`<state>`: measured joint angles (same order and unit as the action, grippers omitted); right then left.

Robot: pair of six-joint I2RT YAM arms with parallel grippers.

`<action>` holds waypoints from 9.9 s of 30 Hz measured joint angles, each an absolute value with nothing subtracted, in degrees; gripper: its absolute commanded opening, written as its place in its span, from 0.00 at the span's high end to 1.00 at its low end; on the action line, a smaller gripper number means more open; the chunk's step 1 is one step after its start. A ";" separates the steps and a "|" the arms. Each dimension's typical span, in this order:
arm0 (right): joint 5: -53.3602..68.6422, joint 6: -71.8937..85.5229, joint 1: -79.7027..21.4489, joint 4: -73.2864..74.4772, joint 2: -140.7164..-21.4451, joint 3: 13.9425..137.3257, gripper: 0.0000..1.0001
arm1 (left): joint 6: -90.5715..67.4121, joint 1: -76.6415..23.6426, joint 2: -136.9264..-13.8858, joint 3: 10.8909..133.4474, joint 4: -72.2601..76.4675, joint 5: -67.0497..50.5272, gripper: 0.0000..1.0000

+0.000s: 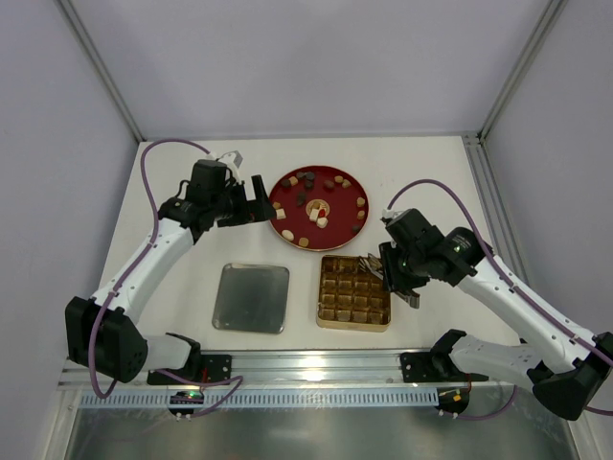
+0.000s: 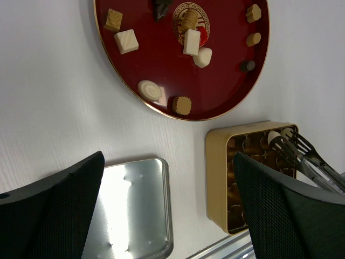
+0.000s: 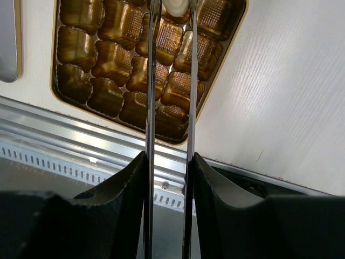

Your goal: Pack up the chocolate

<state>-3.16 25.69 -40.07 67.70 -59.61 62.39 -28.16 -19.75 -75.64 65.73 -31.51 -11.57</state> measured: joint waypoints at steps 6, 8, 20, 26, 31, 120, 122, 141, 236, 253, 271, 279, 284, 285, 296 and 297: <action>-3.29 25.69 -40.27 67.70 -59.68 62.39 0.57 | -28.18 -19.75 -75.64 65.73 -31.51 -11.57 0.00; -3.31 25.69 -40.34 67.70 -59.72 62.39 0.57 | -28.16 -19.75 -75.64 65.73 -31.51 -11.57 0.00; -4.67 25.54 -40.40 68.79 -61.21 66.41 0.57 | -28.18 -19.75 -75.64 65.73 -31.51 -11.60 0.00; -5.13 22.70 -38.13 67.70 -68.42 74.48 0.57 | -28.16 -19.73 -75.64 65.73 -31.51 -11.62 0.00; -4.56 19.55 -32.80 63.86 -76.99 79.33 0.58 | -28.18 -19.73 -75.64 65.73 -31.51 -11.62 0.00; -3.11 12.14 -31.48 61.41 -100.20 90.02 0.58 | -28.34 -18.61 -76.03 65.73 -31.44 -13.34 0.00; -3.38 12.14 -31.62 61.54 -100.92 90.80 0.58 | -28.34 -18.61 -76.03 65.73 -31.44 -13.34 0.00; -4.99 12.16 -31.66 64.95 -101.41 91.42 0.57 | -28.32 -18.59 -76.05 65.73 -31.44 -13.61 0.00; -2.42 11.11 -30.83 75.26 -106.74 102.28 0.58 | -28.51 -17.47 -77.23 65.73 -31.07 -14.35 0.00; -2.13 11.40 -31.75 75.66 -106.74 101.91 0.66 | -28.53 -17.43 -77.25 65.73 -31.07 -14.59 0.00; -1.98 11.94 -31.77 74.70 -112.71 109.30 0.65 | -28.51 -17.12 -77.25 65.73 -31.07 -14.57 0.00; -2.00 11.97 -31.77 74.63 -112.88 109.16 0.60 | -28.51 -17.12 -77.25 65.73 -31.07 -14.57 0.00; -2.00 11.97 -31.77 74.50 -112.88 108.20 0.60 | -28.51 -17.12 -77.25 65.73 -31.07 -14.59 0.00; -1.98 11.97 -31.77 74.46 -112.88 108.01 0.60 | -28.51 -17.12 -77.25 65.73 -31.07 -14.59 0.00; -1.98 11.99 -31.90 74.15 -112.88 107.77 0.68 | -28.51 -17.10 -77.25 65.73 -31.07 -14.59 0.00; -1.96 11.99 -31.92 74.15 -112.88 107.79 0.69 | -28.51 -17.10 -77.25 65.73 -31.07 -14.59 0.00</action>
<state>-1.96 11.99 -31.92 74.15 -112.88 107.79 -28.51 -17.10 -77.25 65.73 -31.07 -14.59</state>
